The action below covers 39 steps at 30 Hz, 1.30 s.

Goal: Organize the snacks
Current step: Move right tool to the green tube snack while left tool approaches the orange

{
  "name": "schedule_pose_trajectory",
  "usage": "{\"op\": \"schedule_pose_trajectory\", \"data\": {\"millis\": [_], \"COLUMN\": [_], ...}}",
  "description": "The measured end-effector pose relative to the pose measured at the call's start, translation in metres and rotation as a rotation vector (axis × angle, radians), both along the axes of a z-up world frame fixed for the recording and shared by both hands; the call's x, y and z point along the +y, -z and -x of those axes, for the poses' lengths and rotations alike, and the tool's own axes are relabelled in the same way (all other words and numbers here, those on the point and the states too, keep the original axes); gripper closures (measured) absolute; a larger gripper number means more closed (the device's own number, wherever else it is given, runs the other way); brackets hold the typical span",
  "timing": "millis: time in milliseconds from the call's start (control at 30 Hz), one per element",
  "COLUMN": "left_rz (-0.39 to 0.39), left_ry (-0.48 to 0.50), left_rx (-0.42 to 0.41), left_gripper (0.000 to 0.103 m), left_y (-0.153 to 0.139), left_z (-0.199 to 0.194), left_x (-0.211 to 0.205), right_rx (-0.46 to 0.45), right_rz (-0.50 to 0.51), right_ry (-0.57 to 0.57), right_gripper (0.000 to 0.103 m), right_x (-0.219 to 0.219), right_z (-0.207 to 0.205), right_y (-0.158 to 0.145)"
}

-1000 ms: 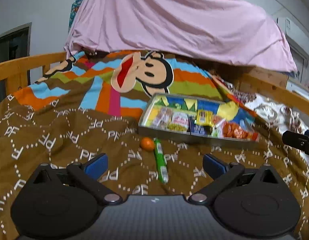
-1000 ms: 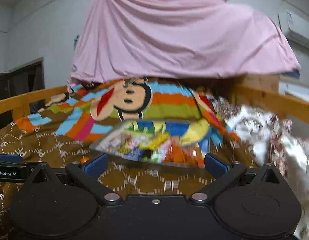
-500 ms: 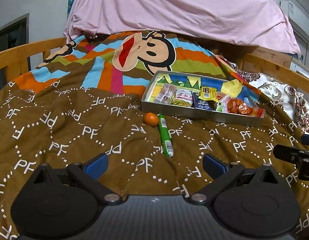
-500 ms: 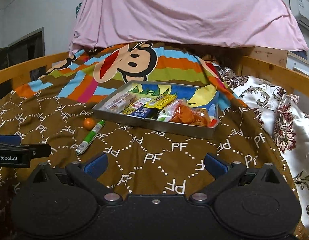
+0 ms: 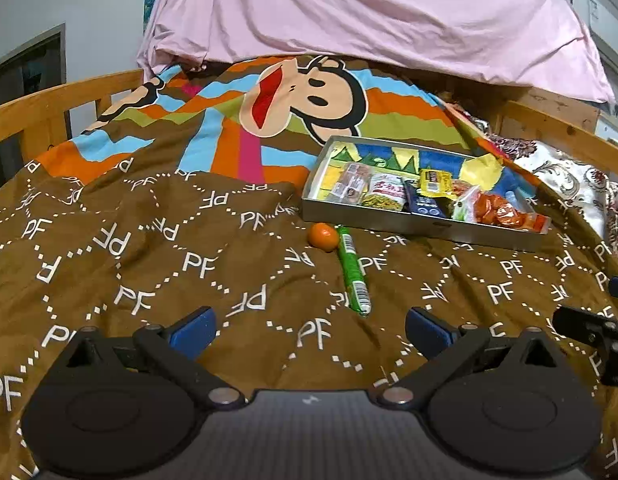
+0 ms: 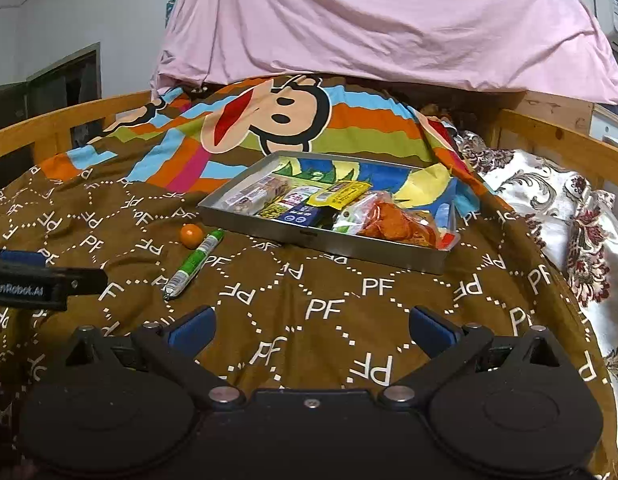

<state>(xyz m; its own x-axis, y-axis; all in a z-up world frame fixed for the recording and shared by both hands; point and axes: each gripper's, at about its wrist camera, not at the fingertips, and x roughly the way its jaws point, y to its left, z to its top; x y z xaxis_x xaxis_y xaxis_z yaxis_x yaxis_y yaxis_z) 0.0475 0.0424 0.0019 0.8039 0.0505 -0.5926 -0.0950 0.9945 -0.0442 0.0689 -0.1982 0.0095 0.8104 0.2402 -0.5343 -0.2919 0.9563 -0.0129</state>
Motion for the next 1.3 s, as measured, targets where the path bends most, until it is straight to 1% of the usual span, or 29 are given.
{"op": "schedule_pose_trajectory", "data": {"millis": [233,367,567,733,867,933,1167,1233,1300], "left_rz": [-0.039,-0.059,-0.062,-0.090,-0.121,-0.137,-0.209,-0.214,-0.190], "left_ry": [0.003,-0.007,-0.024,-0.039,-0.062,-0.068,-0.084,-0.086,-0.073], "left_rx": [-0.010,-0.026,-0.024,-0.014,0.020,0.036,0.098,0.099,0.082], "left_gripper": [0.000,0.000,0.001,0.001,0.001,0.001,0.001,0.001,0.001], "left_y": [-0.005,-0.010,-0.014,-0.015,-0.013,-0.013,-0.003,-0.001,0.000], "left_z": [-0.013,-0.023,-0.039,-0.050,-0.063,-0.071,-0.093,-0.100,-0.108], "left_x": [0.005,0.011,0.025,0.039,0.051,0.058,0.080,0.085,0.090], "right_rx": [-0.014,-0.050,-0.084,-0.079,-0.071,-0.053,0.003,0.018,0.023], "right_rz": [0.024,0.028,0.013,0.004,0.010,0.015,-0.008,-0.004,0.010], "right_ry": [-0.031,-0.053,-0.086,-0.107,-0.115,-0.110,-0.080,-0.070,-0.067], "right_gripper": [0.001,0.001,0.001,0.001,0.001,0.001,0.001,0.001,0.001], "right_x": [0.014,0.029,0.062,0.091,0.111,0.120,0.135,0.138,0.141], "right_z": [-0.009,-0.021,-0.043,-0.062,-0.079,-0.090,-0.121,-0.128,-0.131], "right_y": [0.001,-0.005,-0.009,-0.004,0.005,0.013,0.040,0.047,0.054]}}
